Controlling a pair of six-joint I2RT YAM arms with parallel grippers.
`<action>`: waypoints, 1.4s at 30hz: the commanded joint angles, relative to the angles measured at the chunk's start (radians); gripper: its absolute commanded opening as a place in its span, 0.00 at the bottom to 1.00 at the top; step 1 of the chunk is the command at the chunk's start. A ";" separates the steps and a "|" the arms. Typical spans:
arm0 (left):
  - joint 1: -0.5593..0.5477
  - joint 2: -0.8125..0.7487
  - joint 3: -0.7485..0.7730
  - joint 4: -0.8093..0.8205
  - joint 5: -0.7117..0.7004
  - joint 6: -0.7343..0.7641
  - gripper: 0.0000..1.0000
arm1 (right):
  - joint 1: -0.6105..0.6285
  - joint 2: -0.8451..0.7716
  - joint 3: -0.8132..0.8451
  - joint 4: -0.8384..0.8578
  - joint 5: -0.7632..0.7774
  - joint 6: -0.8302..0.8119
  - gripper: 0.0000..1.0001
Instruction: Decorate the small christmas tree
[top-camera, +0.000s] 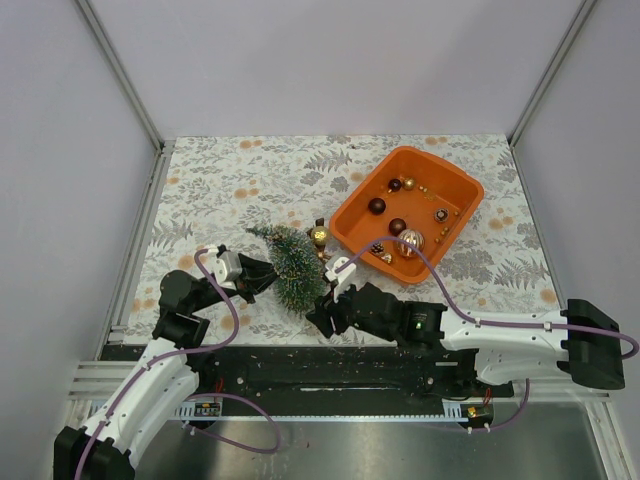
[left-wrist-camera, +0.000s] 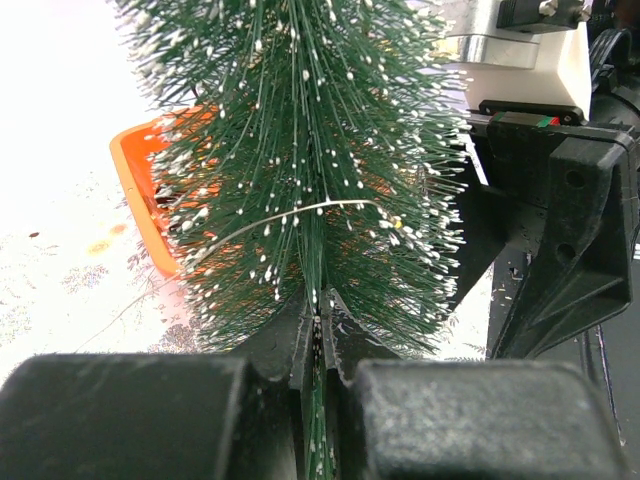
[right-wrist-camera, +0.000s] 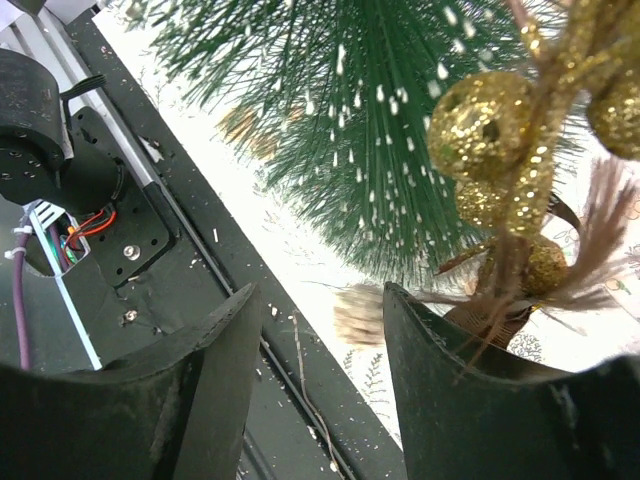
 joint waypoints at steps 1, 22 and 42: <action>-0.002 0.002 -0.020 -0.014 0.016 0.013 0.08 | 0.006 -0.032 0.009 0.015 0.053 0.003 0.61; -0.002 -0.018 0.021 -0.174 -0.014 0.081 0.40 | 0.040 -0.202 0.052 -0.169 0.027 0.017 0.62; 0.000 -0.172 0.166 -0.619 0.019 0.329 0.99 | 0.058 -0.331 0.046 -0.278 0.145 0.038 0.67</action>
